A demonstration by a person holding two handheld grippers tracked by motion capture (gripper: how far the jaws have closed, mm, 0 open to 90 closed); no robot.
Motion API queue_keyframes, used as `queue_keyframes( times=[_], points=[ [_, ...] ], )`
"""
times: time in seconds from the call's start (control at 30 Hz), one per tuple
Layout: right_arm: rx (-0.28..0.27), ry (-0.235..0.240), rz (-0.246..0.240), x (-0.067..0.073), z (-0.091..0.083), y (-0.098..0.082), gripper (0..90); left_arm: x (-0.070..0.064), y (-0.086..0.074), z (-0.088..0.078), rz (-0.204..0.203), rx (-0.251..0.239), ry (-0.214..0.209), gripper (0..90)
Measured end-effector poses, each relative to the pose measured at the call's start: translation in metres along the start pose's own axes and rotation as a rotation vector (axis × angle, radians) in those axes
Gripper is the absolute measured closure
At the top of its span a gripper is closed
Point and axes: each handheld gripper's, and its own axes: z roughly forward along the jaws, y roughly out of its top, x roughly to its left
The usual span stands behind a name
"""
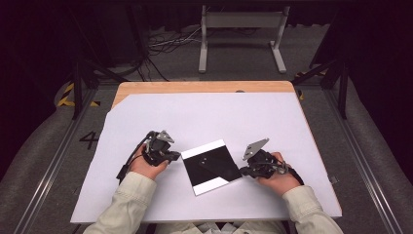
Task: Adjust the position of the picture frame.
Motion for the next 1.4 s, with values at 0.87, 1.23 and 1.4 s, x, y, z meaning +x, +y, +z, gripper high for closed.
queue_keyframes(
  times=[0.87,1.23,1.4],
  points=[
    [-0.138,-0.039,0.004,0.006,-0.005,0.001,90.0,0.008,0.002,0.024,-0.073,0.003,0.107,89.8],
    [-0.181,-0.087,0.064,-0.004,-0.026,-0.011,90.0,0.014,0.007,0.032,-0.098,-0.047,0.039,89.9],
    [-0.177,-0.089,0.075,-0.004,-0.027,-0.015,90.0,0.017,0.010,0.037,-0.104,-0.069,0.005,89.9]
  ],
)
